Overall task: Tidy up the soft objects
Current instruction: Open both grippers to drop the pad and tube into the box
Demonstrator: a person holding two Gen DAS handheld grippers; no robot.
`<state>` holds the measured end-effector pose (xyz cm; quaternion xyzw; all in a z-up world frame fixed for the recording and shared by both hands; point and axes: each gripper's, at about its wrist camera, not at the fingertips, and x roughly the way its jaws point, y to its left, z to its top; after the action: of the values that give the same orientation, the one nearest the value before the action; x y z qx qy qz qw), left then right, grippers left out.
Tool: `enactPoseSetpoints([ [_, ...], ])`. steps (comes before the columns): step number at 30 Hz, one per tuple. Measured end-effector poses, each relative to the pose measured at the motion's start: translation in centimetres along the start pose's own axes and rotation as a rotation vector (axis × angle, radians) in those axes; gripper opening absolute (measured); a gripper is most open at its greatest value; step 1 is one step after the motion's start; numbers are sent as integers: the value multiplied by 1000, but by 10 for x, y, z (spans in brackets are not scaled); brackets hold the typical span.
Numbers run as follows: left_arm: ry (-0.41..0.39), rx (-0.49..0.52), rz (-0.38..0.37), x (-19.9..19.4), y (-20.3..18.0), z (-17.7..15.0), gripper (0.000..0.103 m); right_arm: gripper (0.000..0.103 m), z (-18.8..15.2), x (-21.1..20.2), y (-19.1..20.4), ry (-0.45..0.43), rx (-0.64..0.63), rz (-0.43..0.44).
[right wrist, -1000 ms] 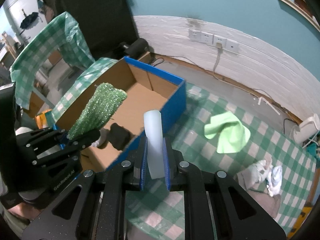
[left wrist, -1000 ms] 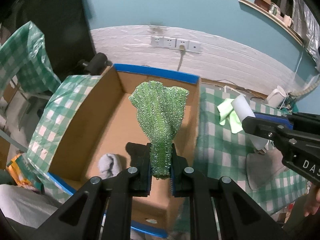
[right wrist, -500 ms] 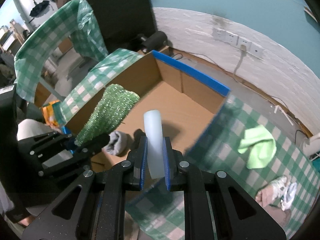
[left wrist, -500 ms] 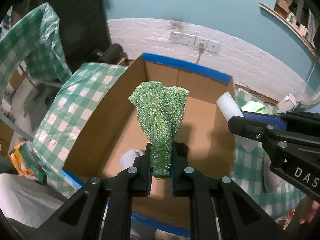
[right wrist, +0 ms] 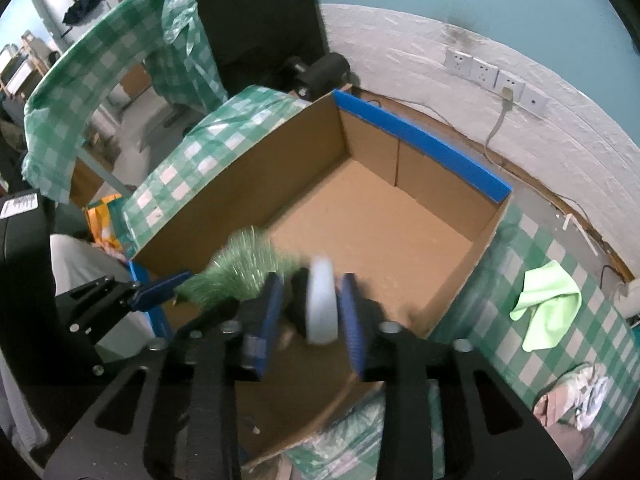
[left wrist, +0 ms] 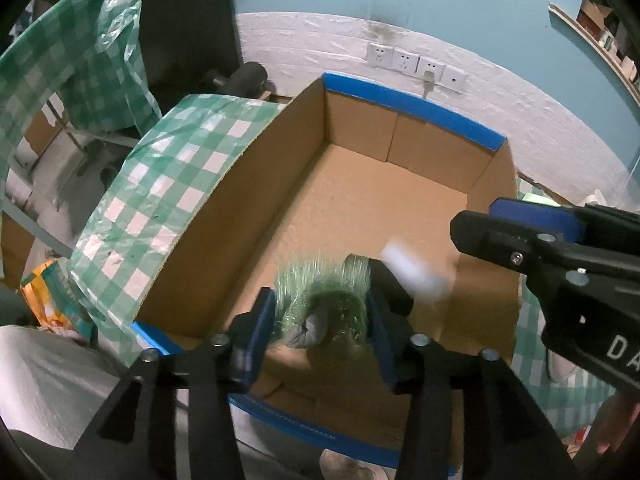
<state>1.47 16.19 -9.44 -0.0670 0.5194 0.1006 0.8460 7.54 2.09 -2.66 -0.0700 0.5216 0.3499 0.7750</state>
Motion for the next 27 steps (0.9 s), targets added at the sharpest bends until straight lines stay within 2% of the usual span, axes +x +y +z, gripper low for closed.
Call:
enactPoseSetpoints([
  [4,-15,-7,1,-4,0,2,60,40,0,-9,-6,-18,15,-8],
  [6,-23,-8,-15,-6,-1,3,65,45,-1,-14,-8,-26,20,-11],
  [8,-36,-9,-27,-9,-3,4,66,50,-2,-20,-11,-38,28,-20],
  [17,-95,29,-60,-28,-19,5,74,61,-11,-44,-28,-73,50,-71],
  [27,-135,98,-71,-45,-49,2,81,62,-37,-70,-58,-86,90,-122],
])
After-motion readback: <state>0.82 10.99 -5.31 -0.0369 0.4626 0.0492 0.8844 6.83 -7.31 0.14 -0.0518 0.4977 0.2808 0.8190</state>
